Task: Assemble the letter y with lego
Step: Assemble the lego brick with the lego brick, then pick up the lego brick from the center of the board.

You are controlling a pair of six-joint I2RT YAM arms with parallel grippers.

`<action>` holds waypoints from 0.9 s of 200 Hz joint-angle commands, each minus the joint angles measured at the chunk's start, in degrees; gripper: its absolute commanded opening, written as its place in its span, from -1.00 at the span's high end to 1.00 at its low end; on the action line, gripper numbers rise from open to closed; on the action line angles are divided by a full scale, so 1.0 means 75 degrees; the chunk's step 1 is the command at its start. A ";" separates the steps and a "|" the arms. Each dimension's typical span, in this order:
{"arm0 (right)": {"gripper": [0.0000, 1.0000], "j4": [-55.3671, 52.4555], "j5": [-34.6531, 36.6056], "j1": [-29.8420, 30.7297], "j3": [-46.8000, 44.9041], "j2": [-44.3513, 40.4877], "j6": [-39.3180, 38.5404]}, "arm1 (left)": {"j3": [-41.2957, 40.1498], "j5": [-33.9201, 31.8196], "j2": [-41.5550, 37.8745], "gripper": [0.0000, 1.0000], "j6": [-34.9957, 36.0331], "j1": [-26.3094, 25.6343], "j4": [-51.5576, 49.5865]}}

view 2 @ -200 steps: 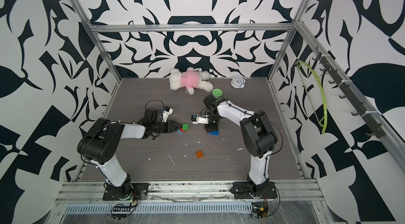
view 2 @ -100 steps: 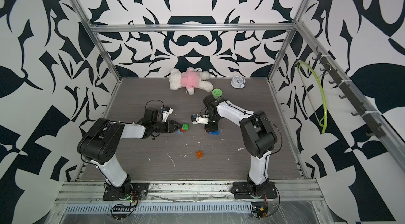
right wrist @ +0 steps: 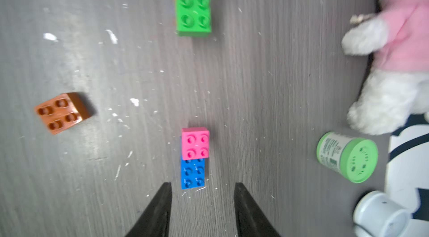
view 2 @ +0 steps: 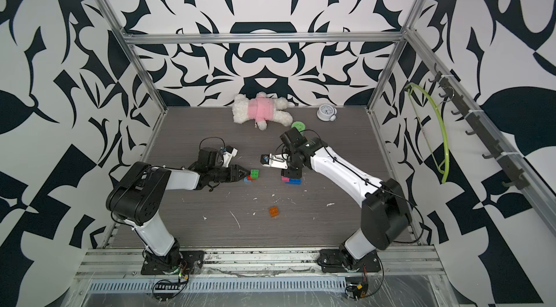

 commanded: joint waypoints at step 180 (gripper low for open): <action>0.07 0.0178 -0.0526 0.2018 -0.0762 0.1264 -0.0344 | -0.0279 -0.0749 0.0411 0.01 0.0221 0.0052 -0.1168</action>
